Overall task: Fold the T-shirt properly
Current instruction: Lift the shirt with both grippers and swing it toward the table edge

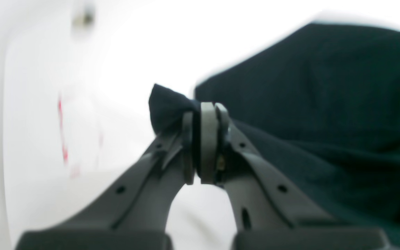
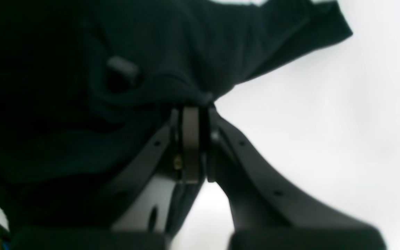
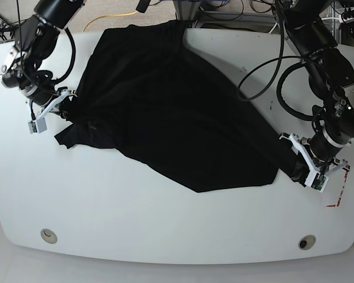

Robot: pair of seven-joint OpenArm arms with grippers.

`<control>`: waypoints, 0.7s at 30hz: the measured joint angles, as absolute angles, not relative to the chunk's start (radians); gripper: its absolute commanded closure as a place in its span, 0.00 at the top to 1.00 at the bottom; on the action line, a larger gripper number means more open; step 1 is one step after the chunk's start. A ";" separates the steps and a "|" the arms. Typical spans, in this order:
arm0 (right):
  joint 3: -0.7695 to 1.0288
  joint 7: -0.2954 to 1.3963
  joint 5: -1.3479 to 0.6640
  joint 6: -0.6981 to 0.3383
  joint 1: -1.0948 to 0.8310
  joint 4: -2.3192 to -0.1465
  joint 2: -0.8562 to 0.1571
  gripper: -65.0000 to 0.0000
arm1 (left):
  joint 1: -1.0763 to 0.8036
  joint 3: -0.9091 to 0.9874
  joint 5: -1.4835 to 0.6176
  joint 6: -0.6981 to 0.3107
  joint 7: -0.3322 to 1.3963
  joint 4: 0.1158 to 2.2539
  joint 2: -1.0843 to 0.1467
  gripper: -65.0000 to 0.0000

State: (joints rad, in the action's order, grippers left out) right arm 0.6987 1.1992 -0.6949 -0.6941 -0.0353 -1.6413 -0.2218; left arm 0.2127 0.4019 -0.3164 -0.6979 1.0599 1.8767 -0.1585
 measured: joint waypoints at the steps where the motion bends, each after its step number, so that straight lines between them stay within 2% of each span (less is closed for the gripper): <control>1: 0.699 1.202 -0.695 -0.697 -0.003 -1.613 -0.233 0.00 | 0.233 0.389 -0.315 -0.701 1.063 1.864 -0.158 0.00; 7: 0.678 1.206 -0.690 -0.699 0.175 -1.442 -0.315 0.00 | 0.319 0.353 -0.309 -0.646 1.076 1.837 -0.155 0.00; 12: 0.542 1.209 -0.688 -0.693 0.373 -1.277 -0.395 0.00 | 0.421 0.347 -0.302 -0.632 1.077 1.772 -0.153 0.00; 21: 0.416 1.211 -0.676 -0.693 0.701 -1.086 -0.482 0.00 | 0.606 0.346 -0.308 -0.630 1.079 1.765 -0.185 0.00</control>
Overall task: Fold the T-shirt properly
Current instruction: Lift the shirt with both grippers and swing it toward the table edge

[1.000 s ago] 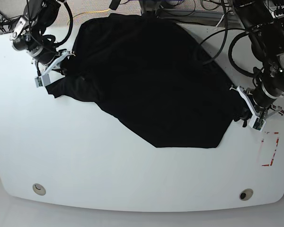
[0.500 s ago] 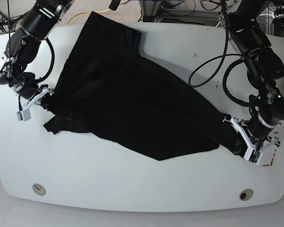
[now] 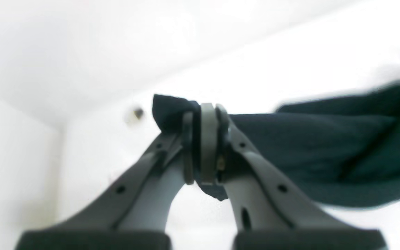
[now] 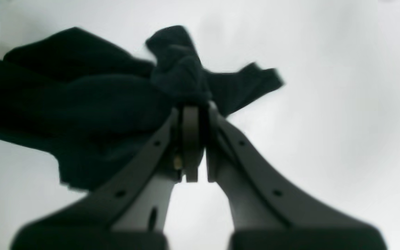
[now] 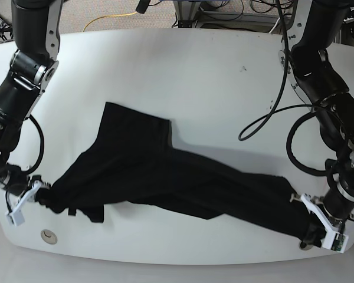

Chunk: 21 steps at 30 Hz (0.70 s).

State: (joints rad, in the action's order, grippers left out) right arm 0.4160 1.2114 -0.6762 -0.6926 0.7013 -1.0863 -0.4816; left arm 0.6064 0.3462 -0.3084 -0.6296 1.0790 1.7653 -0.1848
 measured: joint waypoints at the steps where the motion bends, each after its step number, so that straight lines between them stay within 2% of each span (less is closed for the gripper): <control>1: 0.393 1.209 -0.680 -0.691 0.741 -1.063 -0.489 0.00 | 0.631 0.345 -0.305 -0.629 1.079 1.764 -0.190 0.00; 13: 0.182 1.213 -0.690 -0.698 1.124 -1.041 -0.561 0.00 | 0.918 0.347 -0.293 -0.629 1.111 1.766 -0.268 0.00; 17: 0.179 1.197 -0.721 -0.700 1.162 -1.048 -0.578 0.00 | 0.992 0.355 -0.281 -0.629 1.134 1.769 -0.282 0.00; 21: 0.185 1.242 -0.709 -0.699 1.113 -1.048 -0.610 0.00 | 0.954 0.360 -0.278 -0.629 1.178 1.776 -0.290 0.00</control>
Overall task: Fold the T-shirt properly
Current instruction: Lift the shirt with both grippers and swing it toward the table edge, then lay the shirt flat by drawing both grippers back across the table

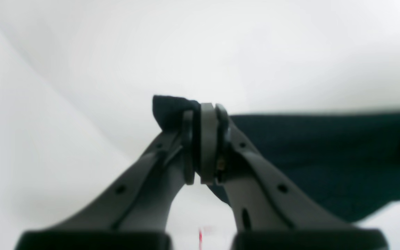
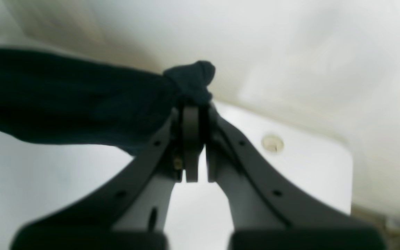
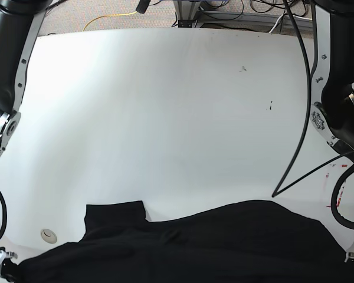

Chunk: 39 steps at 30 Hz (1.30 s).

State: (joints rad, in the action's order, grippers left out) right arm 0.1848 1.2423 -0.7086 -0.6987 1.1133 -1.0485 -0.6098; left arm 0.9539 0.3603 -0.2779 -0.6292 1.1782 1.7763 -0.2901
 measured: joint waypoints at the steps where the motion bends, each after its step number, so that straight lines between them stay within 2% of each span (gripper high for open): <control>1: 0.193 1.243 -0.707 -0.698 1.091 -1.048 -0.613 0.00 | 0.936 0.363 -0.279 -0.629 1.182 1.777 -0.288 0.00; 10: 0.439 1.301 -0.704 -0.697 0.726 -1.045 -0.593 0.00 | 0.630 0.400 -0.290 -0.635 1.217 1.832 -0.273 0.00; 21: 0.582 1.315 -0.707 -0.696 0.410 -1.047 -0.549 0.00 | 0.144 0.455 -0.286 -0.634 1.213 1.925 -0.191 0.00; 27: 0.630 1.324 -0.693 -0.696 0.289 -1.046 -0.527 0.00 | -0.057 0.536 -0.284 -0.636 1.211 1.939 -0.144 0.00; 31: 0.674 1.312 -0.714 -0.697 0.216 -1.047 -0.516 0.00 | -0.166 0.591 -0.290 -0.694 1.204 1.943 -0.137 0.00; 39: 0.707 1.320 -0.706 -0.697 0.113 -1.050 -0.502 0.00 | -0.297 0.666 -0.287 -0.697 1.184 1.945 -0.143 0.00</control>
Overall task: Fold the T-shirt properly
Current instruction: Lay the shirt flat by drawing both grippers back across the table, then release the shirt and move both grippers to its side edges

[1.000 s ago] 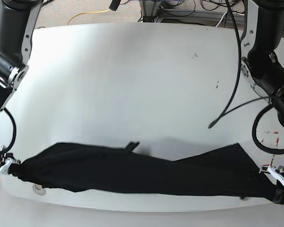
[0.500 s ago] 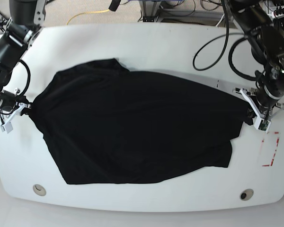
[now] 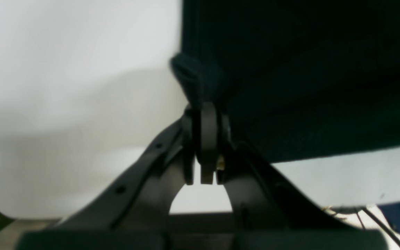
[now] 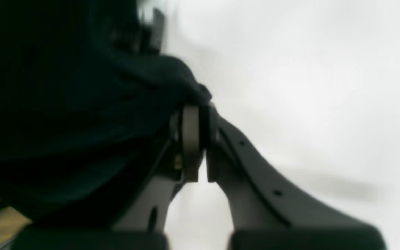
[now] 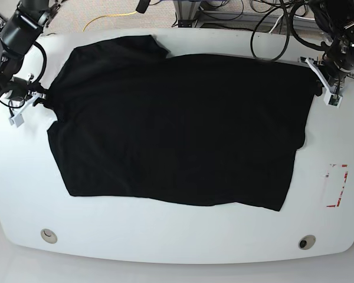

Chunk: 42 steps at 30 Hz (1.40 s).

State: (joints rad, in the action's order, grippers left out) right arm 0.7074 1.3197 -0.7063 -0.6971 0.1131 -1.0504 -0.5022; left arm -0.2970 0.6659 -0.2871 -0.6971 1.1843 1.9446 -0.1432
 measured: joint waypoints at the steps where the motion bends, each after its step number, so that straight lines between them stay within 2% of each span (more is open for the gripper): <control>1: 0.706 1.318 -0.706 -0.696 0.093 -1.070 -0.490 0.00 | -0.325 0.675 -0.290 -0.697 1.186 1.945 -0.142 0.00; 4: 0.707 1.322 -0.705 -0.696 0.036 -1.174 -0.461 0.07 | -0.379 0.713 -0.289 -0.698 1.191 1.945 -0.140 0.00; 9: 0.707 1.346 -0.706 -0.696 -0.023 -1.374 -0.389 0.32 | -0.421 0.721 -0.287 -0.697 1.187 1.945 -0.142 0.02; 13: 0.745 1.341 -0.715 -0.698 -0.062 -1.491 -0.349 0.60 | -0.432 0.717 -0.283 -0.697 1.192 1.945 -0.142 0.21; 15: 0.783 1.349 -0.708 -0.698 -0.083 -1.534 -0.330 0.73 | -0.430 0.718 -0.282 -0.697 1.196 1.945 -0.142 0.37; 17: 0.815 1.356 -0.699 -0.697 -0.095 -1.560 -0.318 0.79 | -0.422 0.717 -0.284 -0.697 1.193 1.945 -0.143 0.46; 19: 0.843 1.358 -0.701 -0.696 -0.094 -1.574 -0.310 0.80 | -0.411 0.718 -0.284 -0.697 1.192 1.945 -0.142 0.51; 24: 0.872 1.356 -0.702 -0.697 -0.061 -1.559 -0.316 0.80 | -0.397 0.718 -0.292 -0.697 1.188 1.945 -0.168 0.51; 33: 0.859 1.350 -0.691 -0.697 0.138 -1.345 -0.340 0.80 | -0.287 0.720 -0.297 -0.698 1.189 1.946 -0.207 0.51; 42: 0.686 1.176 -0.574 -0.697 0.331 -1.114 -0.400 0.80 | -0.171 0.723 -0.286 -0.697 1.200 1.946 -0.218 0.51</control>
State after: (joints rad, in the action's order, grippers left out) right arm 0.6865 1.1763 -0.5739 -0.6971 0.3313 -1.1145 -0.3996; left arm -0.1707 0.7227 -0.2855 -0.6971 1.2003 1.9457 -0.2180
